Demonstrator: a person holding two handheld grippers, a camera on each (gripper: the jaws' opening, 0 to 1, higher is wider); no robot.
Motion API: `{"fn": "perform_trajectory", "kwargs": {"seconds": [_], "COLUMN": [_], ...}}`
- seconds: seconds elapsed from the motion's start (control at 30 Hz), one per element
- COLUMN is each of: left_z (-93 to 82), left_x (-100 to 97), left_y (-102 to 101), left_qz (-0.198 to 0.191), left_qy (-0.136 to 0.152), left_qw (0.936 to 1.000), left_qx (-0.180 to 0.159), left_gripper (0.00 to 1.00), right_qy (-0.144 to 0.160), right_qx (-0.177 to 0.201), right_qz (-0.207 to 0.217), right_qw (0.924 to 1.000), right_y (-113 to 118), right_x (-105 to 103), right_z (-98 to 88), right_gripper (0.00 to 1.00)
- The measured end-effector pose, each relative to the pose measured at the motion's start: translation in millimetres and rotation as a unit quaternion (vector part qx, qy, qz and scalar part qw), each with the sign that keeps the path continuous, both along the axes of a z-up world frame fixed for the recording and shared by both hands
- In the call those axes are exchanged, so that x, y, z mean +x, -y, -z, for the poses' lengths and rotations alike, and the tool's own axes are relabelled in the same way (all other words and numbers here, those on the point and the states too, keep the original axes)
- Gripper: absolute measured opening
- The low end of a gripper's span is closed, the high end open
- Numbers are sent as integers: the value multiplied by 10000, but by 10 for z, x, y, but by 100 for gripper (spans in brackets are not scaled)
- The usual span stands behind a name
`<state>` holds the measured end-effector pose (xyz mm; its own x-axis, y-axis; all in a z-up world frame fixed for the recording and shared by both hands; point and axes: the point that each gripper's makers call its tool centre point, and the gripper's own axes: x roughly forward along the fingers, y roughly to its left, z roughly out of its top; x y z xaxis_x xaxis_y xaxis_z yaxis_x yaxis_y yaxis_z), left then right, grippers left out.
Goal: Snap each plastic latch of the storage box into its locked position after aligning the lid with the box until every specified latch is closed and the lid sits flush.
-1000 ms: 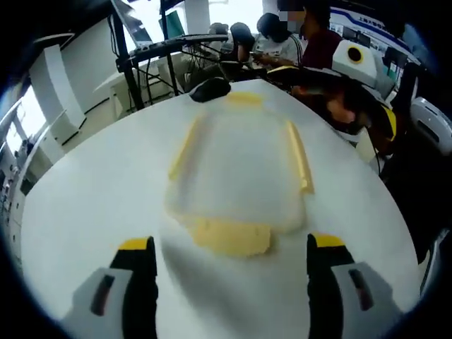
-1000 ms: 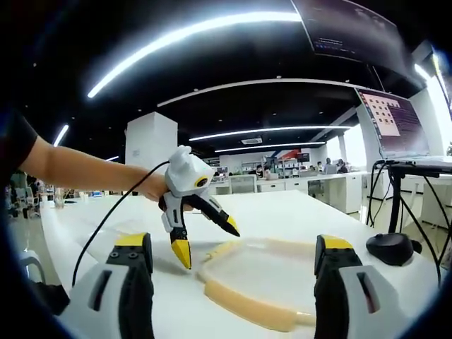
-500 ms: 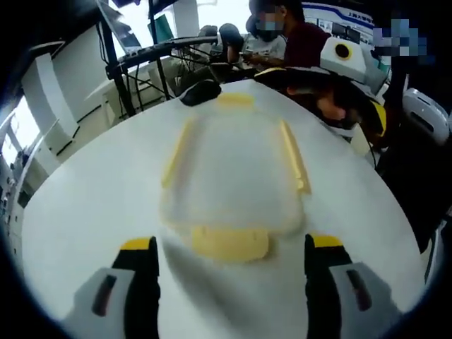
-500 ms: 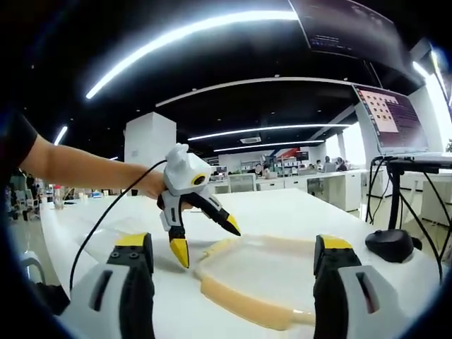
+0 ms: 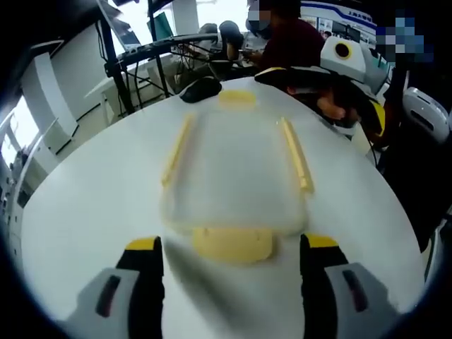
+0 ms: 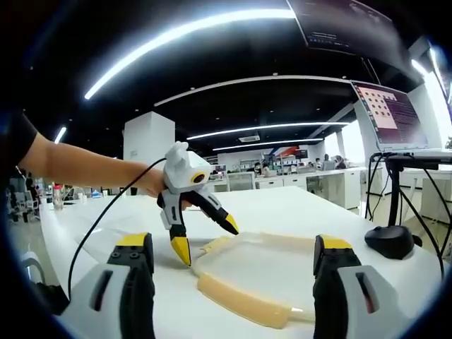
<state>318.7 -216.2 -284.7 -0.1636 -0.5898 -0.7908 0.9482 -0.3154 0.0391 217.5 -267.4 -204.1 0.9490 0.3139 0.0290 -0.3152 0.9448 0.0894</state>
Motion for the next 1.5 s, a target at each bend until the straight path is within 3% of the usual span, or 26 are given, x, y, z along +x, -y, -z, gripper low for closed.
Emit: {"fn": "perform_trajectory", "kwargs": {"seconds": [0.43,0.87,1.5], "left_z": [33,25,5], "left_x": [-31,44,48], "left_y": [-6,-37,8], "left_qz": [-35,-72,-44], "left_qy": [-188,-94,-33], "left_qw": [9998,9993,9992], "left_qx": [110,350,397], "left_gripper": [74,71,60], "right_qy": [-17,5,-36], "right_qx": [-53,-72,-23], "right_qz": [142,183,257], "right_qw": [9999,9998,9997], "right_y": [100,121,246], "right_x": [10,39,46], "right_z": [38,16,50], "right_gripper": [94,94,94]}}
